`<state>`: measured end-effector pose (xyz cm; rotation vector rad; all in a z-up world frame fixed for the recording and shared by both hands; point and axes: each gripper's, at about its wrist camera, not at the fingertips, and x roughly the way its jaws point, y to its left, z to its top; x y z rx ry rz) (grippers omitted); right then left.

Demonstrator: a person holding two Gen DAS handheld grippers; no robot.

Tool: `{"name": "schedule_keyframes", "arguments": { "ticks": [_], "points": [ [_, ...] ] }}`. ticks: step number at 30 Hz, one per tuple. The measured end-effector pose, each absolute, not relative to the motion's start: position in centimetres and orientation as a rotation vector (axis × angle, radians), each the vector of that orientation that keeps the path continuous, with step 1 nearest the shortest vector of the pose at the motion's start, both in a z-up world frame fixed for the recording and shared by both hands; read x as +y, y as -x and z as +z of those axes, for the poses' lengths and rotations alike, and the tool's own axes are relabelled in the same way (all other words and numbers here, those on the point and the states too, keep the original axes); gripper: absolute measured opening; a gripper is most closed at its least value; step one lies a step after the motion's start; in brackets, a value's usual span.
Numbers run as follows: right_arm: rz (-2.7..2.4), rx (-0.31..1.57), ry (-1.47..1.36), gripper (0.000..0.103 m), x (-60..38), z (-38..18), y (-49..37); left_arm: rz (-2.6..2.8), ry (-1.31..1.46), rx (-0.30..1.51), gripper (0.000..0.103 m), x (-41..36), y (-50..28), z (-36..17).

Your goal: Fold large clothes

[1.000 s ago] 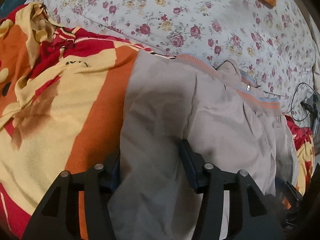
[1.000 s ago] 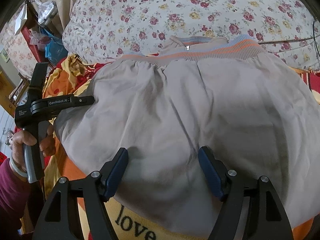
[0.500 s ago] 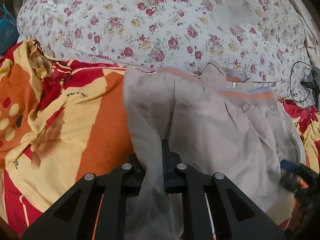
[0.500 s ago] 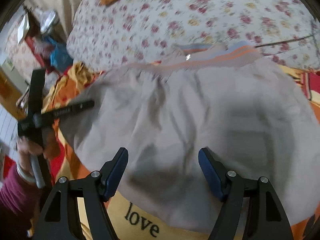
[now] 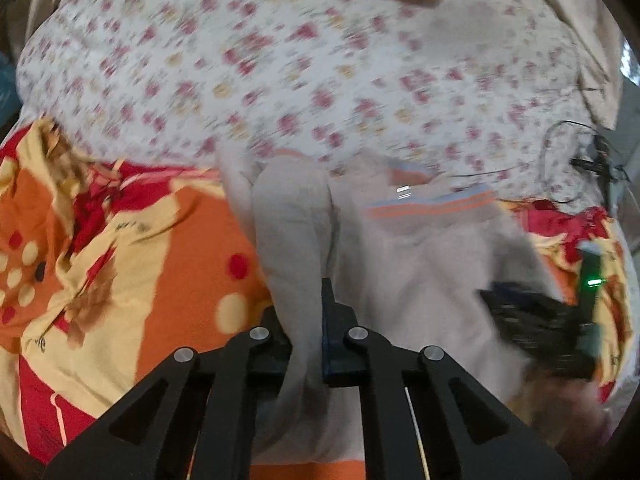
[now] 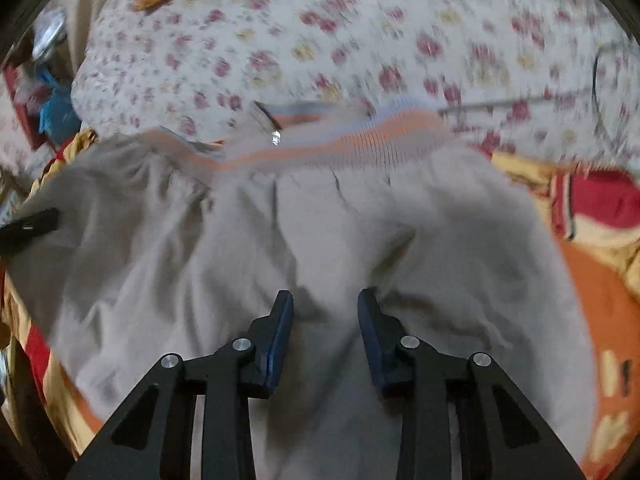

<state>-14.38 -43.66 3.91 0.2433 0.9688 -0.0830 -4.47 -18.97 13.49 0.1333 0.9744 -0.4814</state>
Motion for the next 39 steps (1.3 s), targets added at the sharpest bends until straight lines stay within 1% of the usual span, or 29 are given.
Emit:
{"name": "schedule_keyframes", "arguments": {
  "ticks": [3,5,8,9,11,14,16,18,19,20,21,22,23,25,26,27,28,30,31,32,35,39],
  "points": [
    [-0.066,0.940,-0.291,0.031,-44.2,4.6,15.1,-0.562,-0.147,0.948,0.003,-22.5,6.0,15.7],
    [-0.047,0.912,-0.352,0.034,-45.0,5.7,16.3,-0.620,-0.163,0.935,0.002,-25.3,7.1,16.7],
    [-0.064,0.874,-0.450,0.035,-47.4,7.2,18.6,-0.717,-0.182,0.930,0.000,-30.3,8.8,17.4],
    [-0.077,0.864,-0.496,0.038,-48.5,7.4,19.3,-0.729,-0.205,0.920,0.000,-32.0,9.4,17.1],
    [-0.092,0.837,-0.625,0.041,-51.2,7.1,20.7,-0.737,-0.255,0.928,0.000,-34.9,10.1,15.5],
    [-0.090,0.819,-0.776,0.041,-53.5,5.5,21.6,-0.775,-0.263,1.062,0.000,-37.6,10.7,11.4],
    [-0.069,0.804,-0.817,0.041,-53.9,4.8,21.7,-0.789,-0.274,1.066,0.001,-37.5,11.5,10.7],
    [-0.061,0.795,-0.822,0.041,-53.9,4.9,21.8,-0.853,-0.241,1.074,0.003,-36.3,12.0,11.9],
    [-0.060,0.795,-0.824,0.041,-54.0,5.1,21.8,-0.874,-0.218,1.077,0.011,-35.4,12.2,12.8],
    [-0.064,0.792,-0.826,0.042,-54.0,5.3,21.9,-0.897,-0.188,1.079,0.027,-34.5,12.2,13.9],
    [-0.068,0.787,-0.827,0.046,-54.0,5.5,22.0,-0.920,-0.156,1.079,0.039,-33.3,12.2,15.2],
    [-0.071,0.776,-0.830,0.050,-54.0,5.8,22.1,-0.939,-0.125,1.065,0.057,-32.1,12.1,16.4],
    [-0.071,0.771,-0.830,0.054,-54.0,6.0,22.1,-0.949,-0.101,1.042,0.060,-31.2,11.9,17.4],
    [-0.055,0.756,-0.816,0.059,-53.4,7.1,22.1,-0.934,-0.102,0.994,0.060,-28.9,11.8,19.2],
    [-0.045,0.745,-0.806,0.064,-53.0,7.6,22.1,-0.907,-0.125,0.975,0.060,-27.7,11.6,19.7],
    [-0.034,0.732,-0.793,0.071,-52.7,8.1,22.1,-0.879,-0.145,0.962,0.060,-27.1,11.5,19.7],
    [-0.007,0.712,-0.770,0.074,-52.0,9.0,21.9,-0.838,-0.173,0.946,0.060,-26.4,11.2,19.5],
    [0.051,0.685,-0.739,0.087,-50.9,10.1,21.0,-0.752,-0.244,0.934,0.060,-25.4,10.6,18.0],
    [0.089,0.688,-0.711,0.090,-50.0,10.6,20.0,-0.723,-0.265,0.948,0.060,-24.9,10.2,17.0],
    [0.114,0.705,-0.690,0.092,-49.3,10.9,19.1,-0.697,-0.275,0.970,0.060,-24.6,9.8,15.9],
    [0.139,0.774,-0.626,0.092,-47.2,10.8,15.6,-0.684,-0.235,1.035,0.060,-24.0,8.7,12.8],
    [0.121,0.798,-0.671,0.092,-47.0,9.9,13.1,-0.757,-0.161,1.097,0.060,-24.5,9.1,10.3]
  ]
}}
